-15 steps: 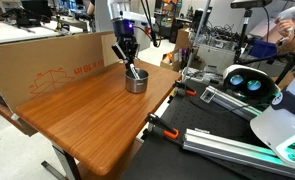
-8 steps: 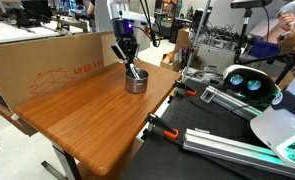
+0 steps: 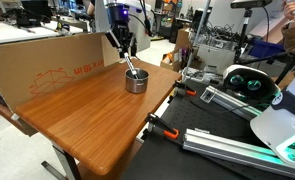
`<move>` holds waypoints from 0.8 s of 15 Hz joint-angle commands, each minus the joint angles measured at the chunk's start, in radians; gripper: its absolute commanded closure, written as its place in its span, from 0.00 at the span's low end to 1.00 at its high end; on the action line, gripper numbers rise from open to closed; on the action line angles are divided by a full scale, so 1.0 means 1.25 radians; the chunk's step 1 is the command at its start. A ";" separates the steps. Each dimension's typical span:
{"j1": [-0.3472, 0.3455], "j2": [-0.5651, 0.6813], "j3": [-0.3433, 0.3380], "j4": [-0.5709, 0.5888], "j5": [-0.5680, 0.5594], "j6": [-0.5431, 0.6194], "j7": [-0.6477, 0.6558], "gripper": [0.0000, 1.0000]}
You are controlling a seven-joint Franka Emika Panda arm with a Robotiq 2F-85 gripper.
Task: Remove the black marker from the silver pot
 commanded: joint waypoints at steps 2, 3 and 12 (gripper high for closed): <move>0.008 -0.042 -0.017 0.011 -0.026 -0.031 0.038 0.95; 0.006 -0.053 -0.020 0.011 -0.028 -0.030 0.042 0.95; -0.043 -0.091 -0.081 0.011 -0.030 -0.030 0.064 0.95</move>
